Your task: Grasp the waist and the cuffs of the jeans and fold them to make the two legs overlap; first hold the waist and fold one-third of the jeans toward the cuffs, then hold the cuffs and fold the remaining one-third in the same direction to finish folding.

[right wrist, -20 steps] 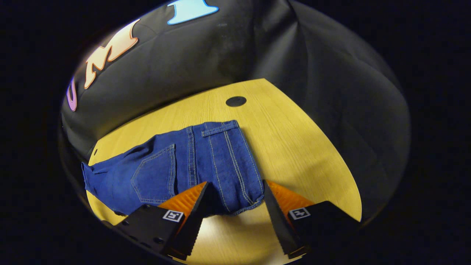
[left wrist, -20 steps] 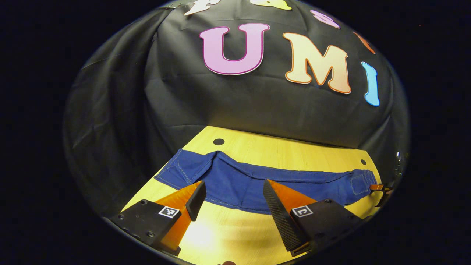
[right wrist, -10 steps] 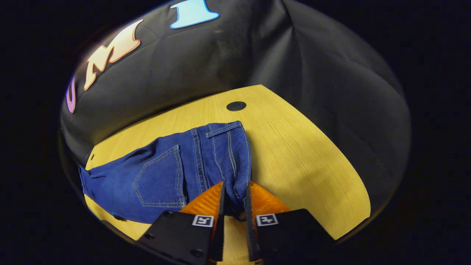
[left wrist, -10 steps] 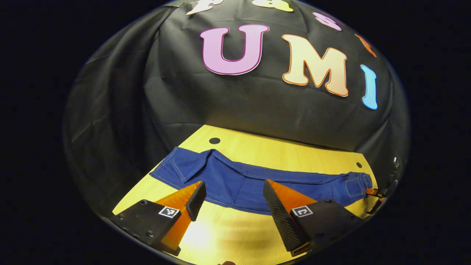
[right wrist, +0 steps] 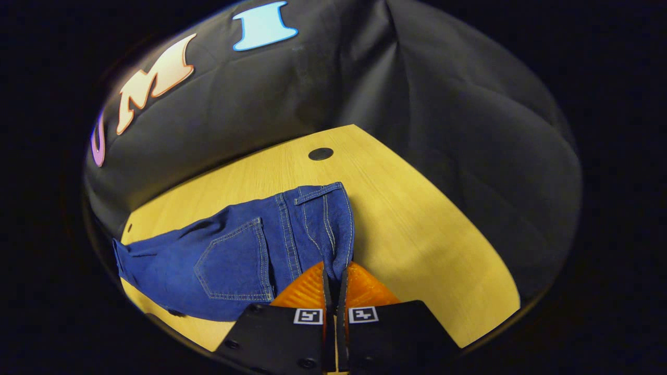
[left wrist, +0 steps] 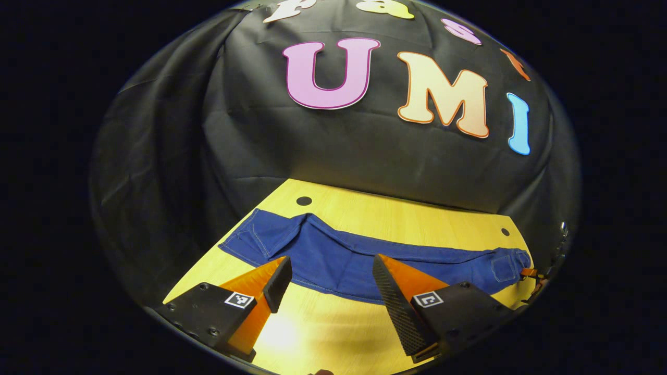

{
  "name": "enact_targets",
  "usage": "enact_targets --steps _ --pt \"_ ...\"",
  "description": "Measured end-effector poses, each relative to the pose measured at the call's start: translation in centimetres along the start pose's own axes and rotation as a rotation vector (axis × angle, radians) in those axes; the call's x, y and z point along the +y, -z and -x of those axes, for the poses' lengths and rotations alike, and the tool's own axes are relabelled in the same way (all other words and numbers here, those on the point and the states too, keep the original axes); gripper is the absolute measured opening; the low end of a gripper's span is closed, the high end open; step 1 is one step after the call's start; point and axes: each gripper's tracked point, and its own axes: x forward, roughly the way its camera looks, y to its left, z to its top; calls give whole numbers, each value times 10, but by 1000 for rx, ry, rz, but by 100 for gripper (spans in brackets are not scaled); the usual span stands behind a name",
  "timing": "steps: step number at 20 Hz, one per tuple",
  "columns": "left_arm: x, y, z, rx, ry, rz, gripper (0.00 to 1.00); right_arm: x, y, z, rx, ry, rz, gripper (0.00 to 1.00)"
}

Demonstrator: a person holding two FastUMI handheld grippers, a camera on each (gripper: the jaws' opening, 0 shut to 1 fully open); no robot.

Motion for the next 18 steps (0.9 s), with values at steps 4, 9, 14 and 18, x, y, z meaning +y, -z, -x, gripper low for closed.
enact_targets --steps 4,9,14,18 --pt "10 0 -4 -5 41 -12 95 3 -23 14 -82 55 32 4" --pt "29 3 -20 13 126 -14 95 49 -63 55 -232 -17 -48 0" --pt "63 4 -41 37 176 -115 95 143 -77 122 -358 -177 36 0" --pt "68 4 -56 52 259 -109 95 243 -77 159 -404 -322 23 3"
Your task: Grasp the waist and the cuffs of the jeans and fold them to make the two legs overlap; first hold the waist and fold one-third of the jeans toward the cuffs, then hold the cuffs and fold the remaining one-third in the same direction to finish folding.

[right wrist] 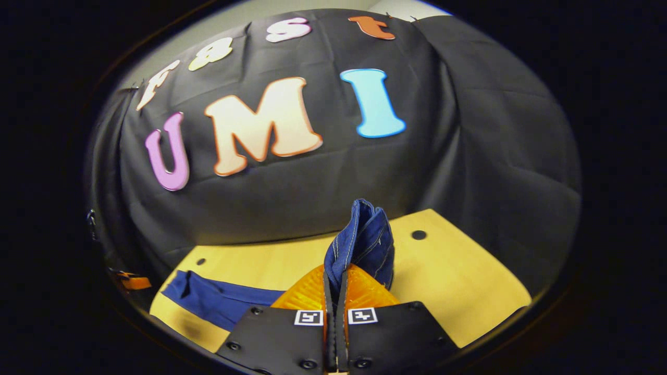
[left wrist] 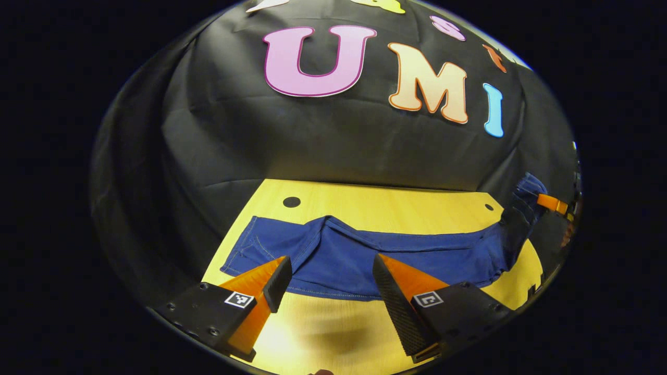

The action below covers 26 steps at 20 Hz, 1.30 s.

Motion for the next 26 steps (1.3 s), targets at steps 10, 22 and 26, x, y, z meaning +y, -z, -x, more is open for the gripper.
enact_targets --steps 10,22,26 --pt "17 22 -23 33 58 37 95 169 145 -41 231 -333 -88 3" --pt "128 50 -64 33 -113 77 95 212 245 -59 346 -427 -115 24" --pt "168 59 -93 66 -157 47 95 221 219 -33 341 -486 -120 97"
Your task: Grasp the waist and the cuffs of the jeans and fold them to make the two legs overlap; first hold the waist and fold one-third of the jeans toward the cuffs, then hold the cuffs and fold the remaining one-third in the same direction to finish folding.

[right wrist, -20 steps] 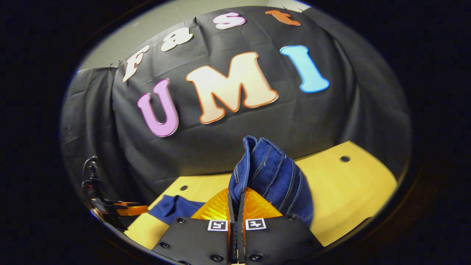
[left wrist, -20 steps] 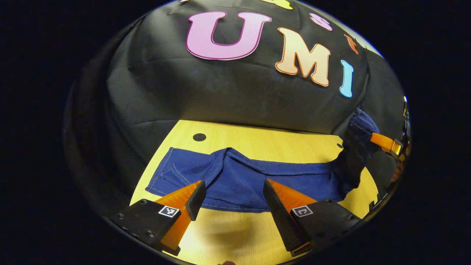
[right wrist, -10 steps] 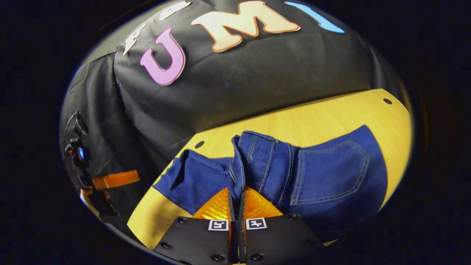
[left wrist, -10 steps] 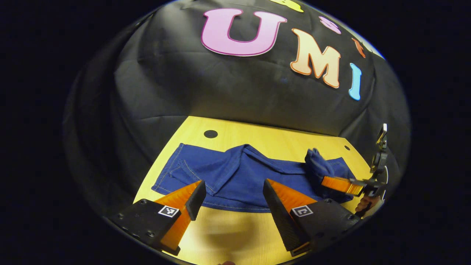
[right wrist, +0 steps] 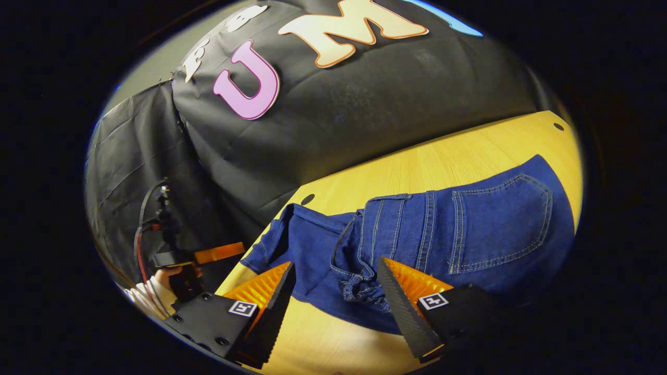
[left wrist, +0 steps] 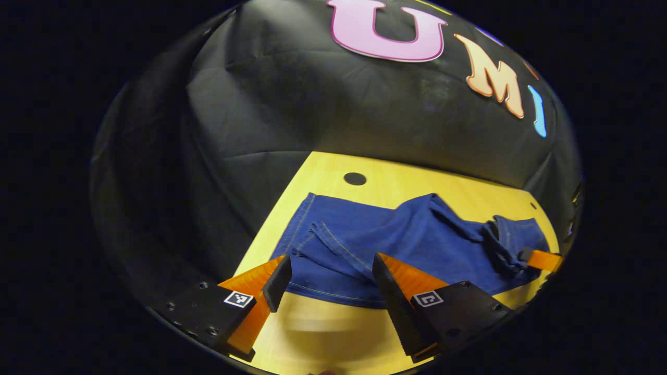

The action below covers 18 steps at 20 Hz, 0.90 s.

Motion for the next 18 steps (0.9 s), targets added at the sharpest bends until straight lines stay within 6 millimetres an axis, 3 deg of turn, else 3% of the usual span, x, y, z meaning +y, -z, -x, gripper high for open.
enact_targets --steps 6,7,8,11,12,14,15,16,18 --pt "23 -15 -45 6 -3 -52 94 0 -39 43 -54 36 55 98" --pt "24 -15 -50 8 1 -54 95 -5 -42 47 -57 55 64 93" --pt "25 -12 -54 21 5 -55 94 -11 -44 52 -59 72 69 98" --pt "26 1 -67 58 14 -72 95 -27 -48 61 -58 122 79 98" --pt "26 2 -69 63 18 -73 94 -32 -50 63 -63 137 83 93" --pt "25 7 -73 73 29 -63 94 -36 -48 65 -61 155 82 98" --pt "25 7 -74 70 30 -50 94 -37 -47 66 -56 161 83 93" --pt "25 6 -75 57 36 -32 95 -38 -44 68 -50 167 86 98" --pt "25 8 -73 53 39 -2 93 -38 -40 71 -35 166 82 94"
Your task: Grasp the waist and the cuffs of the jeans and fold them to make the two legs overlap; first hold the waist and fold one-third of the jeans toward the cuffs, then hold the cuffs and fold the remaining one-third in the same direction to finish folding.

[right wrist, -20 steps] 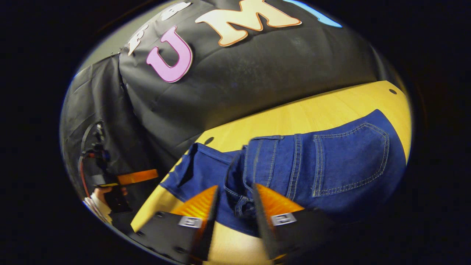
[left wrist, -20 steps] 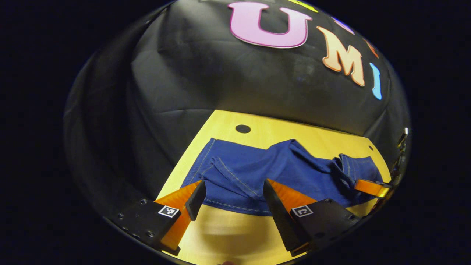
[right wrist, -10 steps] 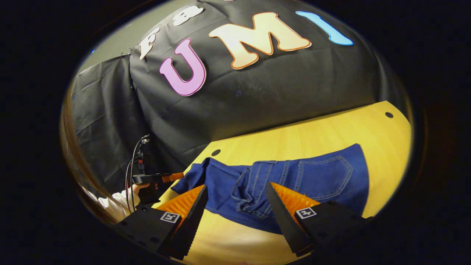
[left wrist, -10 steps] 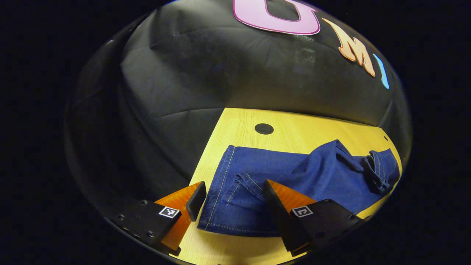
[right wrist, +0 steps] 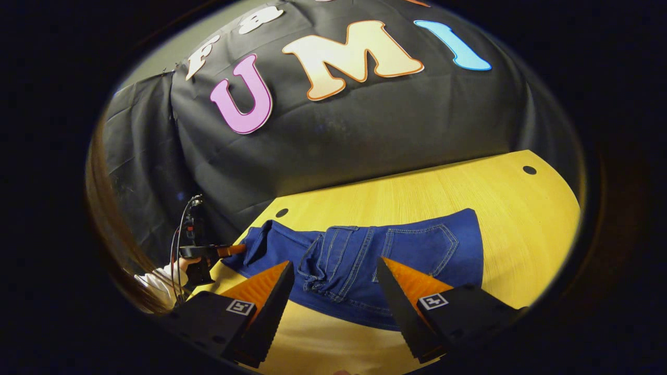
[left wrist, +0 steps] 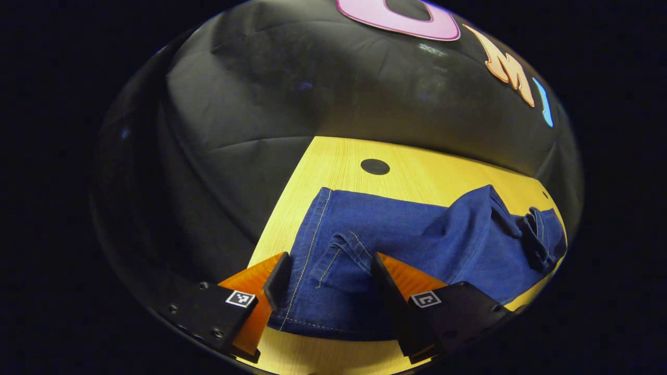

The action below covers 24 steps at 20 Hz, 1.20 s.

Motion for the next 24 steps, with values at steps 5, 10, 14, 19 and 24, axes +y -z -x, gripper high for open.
enact_targets --steps 5,10,14,19,24 --pt "1 4 -4 -8 -4 13 54 3 6 2 8 -10 -35 98" --pt "-9 0 -3 -45 33 57 5 1 3 8 1 -2 -29 96" --pt "-9 0 -1 -21 16 3 0 -4 4 14 6 22 -26 98" --pt "-35 -31 22 -50 51 6 0 -12 -8 28 -9 43 -25 98" --pt "-102 -79 77 -126 141 -58 2 -30 -33 50 -46 55 -35 98"
